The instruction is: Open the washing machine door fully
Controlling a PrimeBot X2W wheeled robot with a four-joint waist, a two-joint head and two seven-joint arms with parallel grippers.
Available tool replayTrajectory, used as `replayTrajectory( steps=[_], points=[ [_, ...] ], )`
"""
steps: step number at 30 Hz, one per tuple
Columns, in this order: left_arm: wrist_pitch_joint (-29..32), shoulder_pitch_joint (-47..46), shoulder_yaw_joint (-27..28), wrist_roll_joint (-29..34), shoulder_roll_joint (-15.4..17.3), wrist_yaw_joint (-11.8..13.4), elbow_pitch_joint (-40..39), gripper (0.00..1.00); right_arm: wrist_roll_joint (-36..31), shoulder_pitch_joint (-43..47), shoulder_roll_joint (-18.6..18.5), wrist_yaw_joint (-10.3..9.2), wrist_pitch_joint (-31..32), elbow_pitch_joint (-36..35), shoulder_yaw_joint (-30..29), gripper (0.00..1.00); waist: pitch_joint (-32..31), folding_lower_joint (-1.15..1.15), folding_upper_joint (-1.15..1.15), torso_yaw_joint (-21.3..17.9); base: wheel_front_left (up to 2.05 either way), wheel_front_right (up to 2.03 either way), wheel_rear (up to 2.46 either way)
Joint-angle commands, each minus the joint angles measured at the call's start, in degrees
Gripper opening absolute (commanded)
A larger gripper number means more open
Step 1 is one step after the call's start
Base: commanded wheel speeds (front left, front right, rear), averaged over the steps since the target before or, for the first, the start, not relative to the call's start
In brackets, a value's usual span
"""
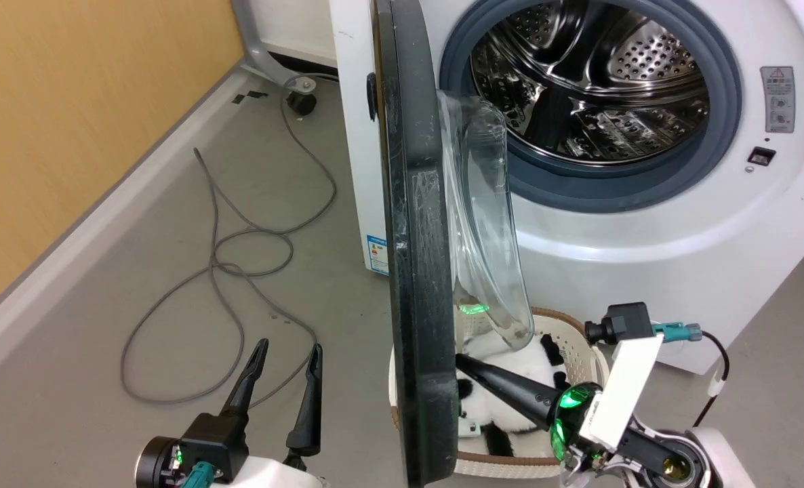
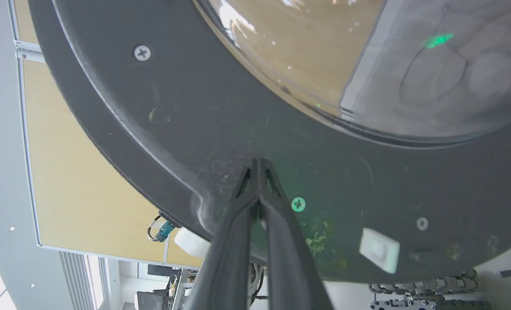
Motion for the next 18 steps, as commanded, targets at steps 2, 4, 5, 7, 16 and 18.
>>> replayTrajectory(
  steps=[2,4,5,7,16,18],
  points=[
    [-0.32,0.40,-0.04,-0.38,0.07,-0.15,0.15,1.00,0.05,0.45,0.25,-0.02,-0.77,-0.06,0.72,0.00,0.02,0.01,0.00,0.28,0.00,0.00,0.00],
    [-0.32,0.41,-0.06,-0.48,0.07,-0.11,0.18,1.00,-0.74,0.21,0.25,-0.02,-1.21,-0.04,1.41,0.00,0.04,0.01,0.00,0.44,0.00,0.00,0.00],
    [-0.32,0.40,-0.09,-0.52,0.07,-0.07,0.20,1.00,-0.96,0.16,0.25,-0.02,-1.40,-0.04,1.60,0.00,0.04,0.01,0.00,0.48,0.00,0.00,0.00],
    [-0.32,0.39,-0.10,-0.60,0.07,0.08,0.23,1.00,-1.44,0.05,0.25,-0.02,-2.03,-0.22,1.63,0.00,0.00,0.01,0.00,0.39,0.00,0.00,0.00],
    [-0.32,0.88,1.01,-0.65,0.07,0.26,-0.23,1.00,-10.47,-1.46,-2.77,-0.02,-10.61,-5.42,-0.85,0.00,-0.34,0.01,0.00,-2.28,0.00,0.00,0.00],
    [-0.32,0.77,1.26,-0.91,0.07,0.16,-0.31,1.00,-15.24,-1.67,-5.03,-0.02,-15.27,-7.96,-0.94,0.00,-0.28,0.01,0.00,-2.82,0.00,0.00,0.00]
  ],
)
